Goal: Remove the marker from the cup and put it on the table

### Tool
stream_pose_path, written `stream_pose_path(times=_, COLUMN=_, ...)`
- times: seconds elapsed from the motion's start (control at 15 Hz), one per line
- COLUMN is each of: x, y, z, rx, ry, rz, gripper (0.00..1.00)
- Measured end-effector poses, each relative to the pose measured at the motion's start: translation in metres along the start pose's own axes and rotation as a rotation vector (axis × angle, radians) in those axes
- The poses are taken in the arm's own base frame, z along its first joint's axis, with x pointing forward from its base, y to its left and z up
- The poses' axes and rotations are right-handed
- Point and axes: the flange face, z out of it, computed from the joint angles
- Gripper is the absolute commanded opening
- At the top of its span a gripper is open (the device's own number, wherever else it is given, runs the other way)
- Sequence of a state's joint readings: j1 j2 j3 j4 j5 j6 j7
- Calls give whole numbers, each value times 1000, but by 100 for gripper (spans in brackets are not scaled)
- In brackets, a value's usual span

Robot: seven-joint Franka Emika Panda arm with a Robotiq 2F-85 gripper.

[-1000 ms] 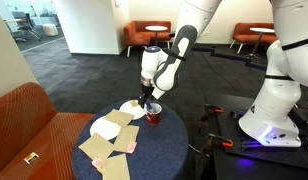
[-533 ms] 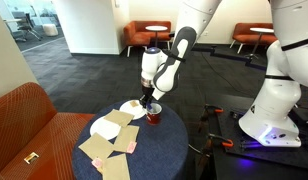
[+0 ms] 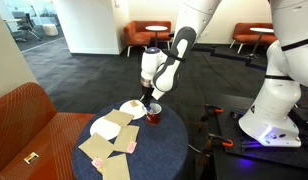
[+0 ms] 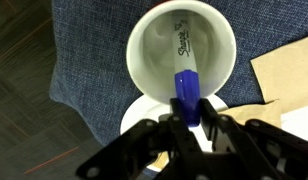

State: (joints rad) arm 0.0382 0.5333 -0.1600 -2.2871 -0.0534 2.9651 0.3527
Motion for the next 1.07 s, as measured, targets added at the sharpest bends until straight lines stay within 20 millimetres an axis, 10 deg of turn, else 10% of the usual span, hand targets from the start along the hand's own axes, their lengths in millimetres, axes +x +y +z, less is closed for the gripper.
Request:
stream_pose_path(times=0.4, x=7, y=2, z=-22, rx=-17, ry=44, rz=-12, gripper=6)
stream_pose_path(times=1.07, x=8, y=-6, z=-138, rx=19, ry=216, rz=-165, gripper=6)
